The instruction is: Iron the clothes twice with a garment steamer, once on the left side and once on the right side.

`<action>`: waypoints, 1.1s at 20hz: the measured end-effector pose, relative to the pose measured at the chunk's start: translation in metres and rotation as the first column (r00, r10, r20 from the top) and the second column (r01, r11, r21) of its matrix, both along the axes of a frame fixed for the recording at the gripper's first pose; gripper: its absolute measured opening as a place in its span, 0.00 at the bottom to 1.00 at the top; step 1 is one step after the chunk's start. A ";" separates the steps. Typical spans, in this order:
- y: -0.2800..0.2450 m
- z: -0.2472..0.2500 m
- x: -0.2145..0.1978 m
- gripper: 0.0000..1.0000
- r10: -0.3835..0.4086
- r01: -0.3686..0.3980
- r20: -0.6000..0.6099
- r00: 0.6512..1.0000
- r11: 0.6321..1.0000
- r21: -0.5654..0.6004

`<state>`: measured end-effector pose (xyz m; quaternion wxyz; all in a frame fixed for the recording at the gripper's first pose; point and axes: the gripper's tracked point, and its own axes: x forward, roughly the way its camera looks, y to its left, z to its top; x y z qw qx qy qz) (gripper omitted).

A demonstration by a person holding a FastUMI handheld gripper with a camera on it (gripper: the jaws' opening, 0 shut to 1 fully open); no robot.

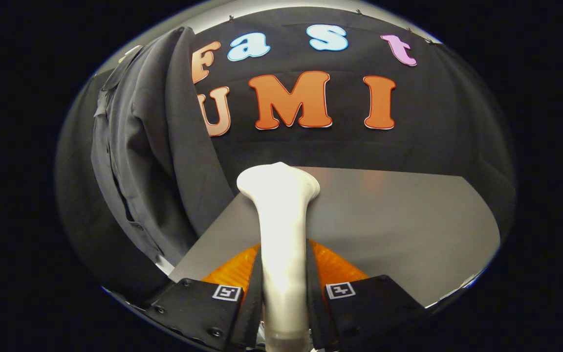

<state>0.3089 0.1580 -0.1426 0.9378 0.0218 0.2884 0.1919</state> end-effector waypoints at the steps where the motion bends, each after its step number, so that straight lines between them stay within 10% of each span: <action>1: -0.002 -0.001 -0.003 0.47 -0.006 0.006 -0.005 1.000 1.000 0.004; 8: -0.014 0.014 -0.004 0.44 -0.106 0.100 0.110 0.988 0.993 0.062; 22: -0.018 0.092 -0.087 0.43 -0.114 0.031 0.374 0.920 0.975 0.220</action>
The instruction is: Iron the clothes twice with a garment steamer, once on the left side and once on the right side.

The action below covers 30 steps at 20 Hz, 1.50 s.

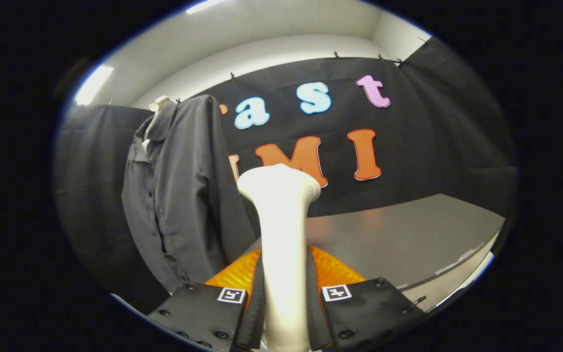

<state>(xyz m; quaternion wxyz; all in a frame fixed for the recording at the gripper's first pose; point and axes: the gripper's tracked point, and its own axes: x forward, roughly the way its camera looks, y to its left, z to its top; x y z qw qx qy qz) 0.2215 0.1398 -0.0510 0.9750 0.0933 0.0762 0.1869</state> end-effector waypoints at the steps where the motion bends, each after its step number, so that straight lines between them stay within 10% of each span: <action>1: 0.003 0.006 -0.010 0.43 0.000 0.000 0.019 1.000 1.000 0.004; 18: 0.167 0.059 -0.144 0.43 -0.159 0.164 0.170 0.973 0.986 -0.017; 30: 0.255 0.080 -0.075 0.43 -0.161 0.184 0.247 0.956 0.980 -0.074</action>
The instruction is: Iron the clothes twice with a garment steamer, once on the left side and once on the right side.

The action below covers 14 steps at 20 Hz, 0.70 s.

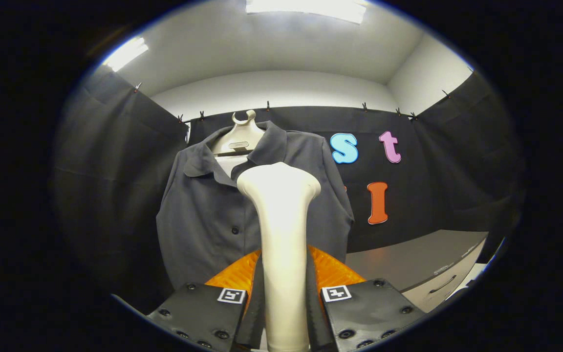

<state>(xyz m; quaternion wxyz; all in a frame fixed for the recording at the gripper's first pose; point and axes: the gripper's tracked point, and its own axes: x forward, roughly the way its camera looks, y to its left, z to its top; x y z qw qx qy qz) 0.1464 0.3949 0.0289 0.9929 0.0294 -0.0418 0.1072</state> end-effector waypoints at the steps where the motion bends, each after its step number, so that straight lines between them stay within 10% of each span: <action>1: 0.005 0.001 0.010 0.43 0.000 0.000 0.002 1.000 1.000 -0.006; 14: 0.025 -0.036 0.057 0.43 -0.014 0.012 -0.051 0.999 0.999 -0.051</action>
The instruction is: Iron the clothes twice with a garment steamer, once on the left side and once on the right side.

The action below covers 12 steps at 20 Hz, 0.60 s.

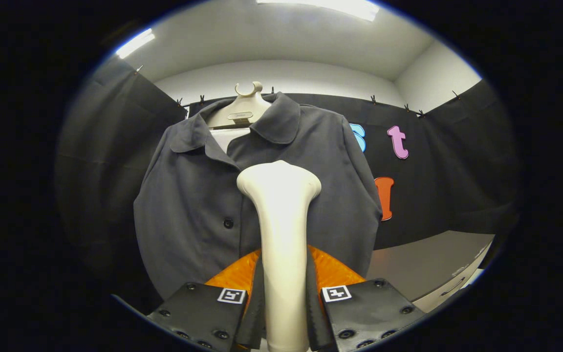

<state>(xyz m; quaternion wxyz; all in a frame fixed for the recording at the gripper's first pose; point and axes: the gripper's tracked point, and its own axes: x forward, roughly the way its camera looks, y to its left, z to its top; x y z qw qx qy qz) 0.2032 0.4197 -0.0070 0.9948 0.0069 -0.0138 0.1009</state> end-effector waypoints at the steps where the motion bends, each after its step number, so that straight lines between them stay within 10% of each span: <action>1: 0.000 -0.005 -0.001 0.43 0.001 -0.001 -0.009 1.000 1.000 0.000; 12: -0.007 -0.058 -0.023 0.43 0.009 -0.008 -0.106 0.994 1.000 0.005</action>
